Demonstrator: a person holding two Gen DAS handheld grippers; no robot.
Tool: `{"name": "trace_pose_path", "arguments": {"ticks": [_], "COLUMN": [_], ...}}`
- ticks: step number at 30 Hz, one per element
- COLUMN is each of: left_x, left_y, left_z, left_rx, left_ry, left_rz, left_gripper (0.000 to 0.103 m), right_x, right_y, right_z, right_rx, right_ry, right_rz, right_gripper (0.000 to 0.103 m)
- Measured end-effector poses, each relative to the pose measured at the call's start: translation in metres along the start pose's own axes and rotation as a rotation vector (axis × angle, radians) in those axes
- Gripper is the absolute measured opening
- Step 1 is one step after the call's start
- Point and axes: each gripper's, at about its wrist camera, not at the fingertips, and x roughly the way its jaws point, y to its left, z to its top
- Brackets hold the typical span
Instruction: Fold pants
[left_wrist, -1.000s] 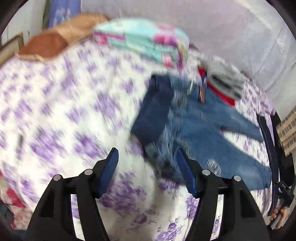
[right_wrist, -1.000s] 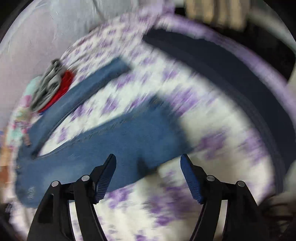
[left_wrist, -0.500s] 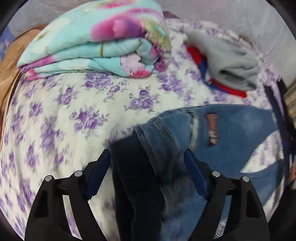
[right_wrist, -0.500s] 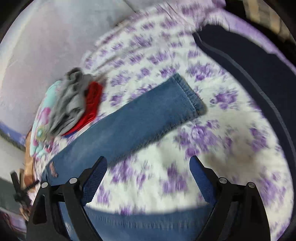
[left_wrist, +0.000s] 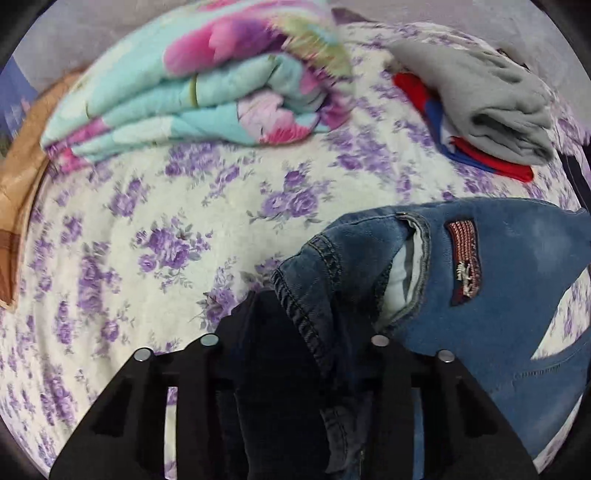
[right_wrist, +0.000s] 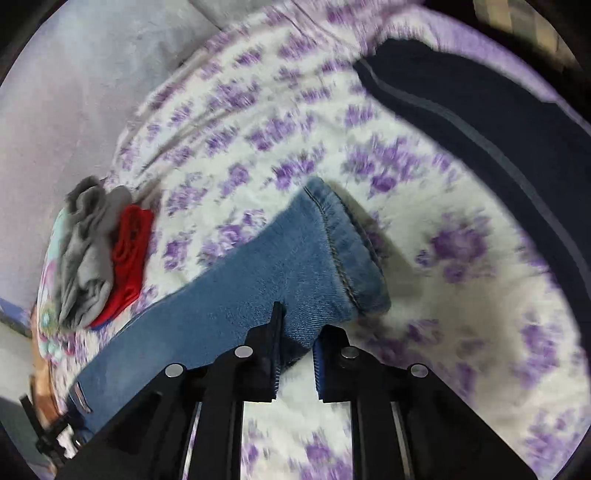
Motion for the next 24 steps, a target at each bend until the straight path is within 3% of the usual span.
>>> {"name": "trace_pose_path", "arguments": {"ticks": [2, 6, 8, 10, 12, 14, 16, 21, 23, 24], "left_x": [0.000, 0.021, 0.029, 0.030, 0.028, 0.020, 0.006, -0.043, -0.052, -0.051], "left_y": [0.000, 0.000, -0.002, -0.003, 0.001, 0.009, 0.020, 0.043, 0.045, 0.042], "left_z": [-0.002, 0.011, 0.014, 0.017, 0.020, 0.018, 0.015, 0.015, 0.025, 0.028], "left_rx": [-0.009, -0.020, -0.013, -0.014, -0.026, -0.032, -0.052, -0.053, 0.000, 0.035], "left_ry": [-0.004, 0.030, 0.031, 0.043, 0.051, 0.044, 0.027, -0.093, -0.124, -0.117], "left_rz": [-0.012, -0.015, -0.001, 0.000, -0.017, -0.041, -0.091, -0.055, -0.096, -0.122], "left_gripper": [0.036, 0.036, 0.038, 0.039, 0.047, 0.060, 0.066, 0.080, 0.092, 0.092], "right_x": [-0.007, 0.031, 0.034, 0.033, 0.027, 0.010, -0.018, -0.078, -0.089, -0.093], "right_y": [-0.009, -0.029, -0.025, -0.017, -0.014, -0.009, -0.002, 0.011, 0.026, 0.035], "right_z": [-0.006, -0.017, -0.018, -0.016, -0.016, -0.023, -0.036, -0.086, -0.108, -0.116], "right_rx": [0.003, 0.029, -0.008, -0.038, -0.027, -0.032, -0.083, -0.168, -0.225, -0.259], "right_ry": [0.008, 0.110, 0.058, 0.078, 0.116, 0.114, 0.079, 0.029, 0.036, 0.040], "right_rz": [-0.010, -0.064, -0.077, -0.113, -0.090, -0.113, -0.108, 0.030, 0.070, 0.075], "right_gripper": [0.015, 0.016, 0.018, 0.024, 0.065, 0.068, 0.068, 0.076, 0.076, 0.076]}}
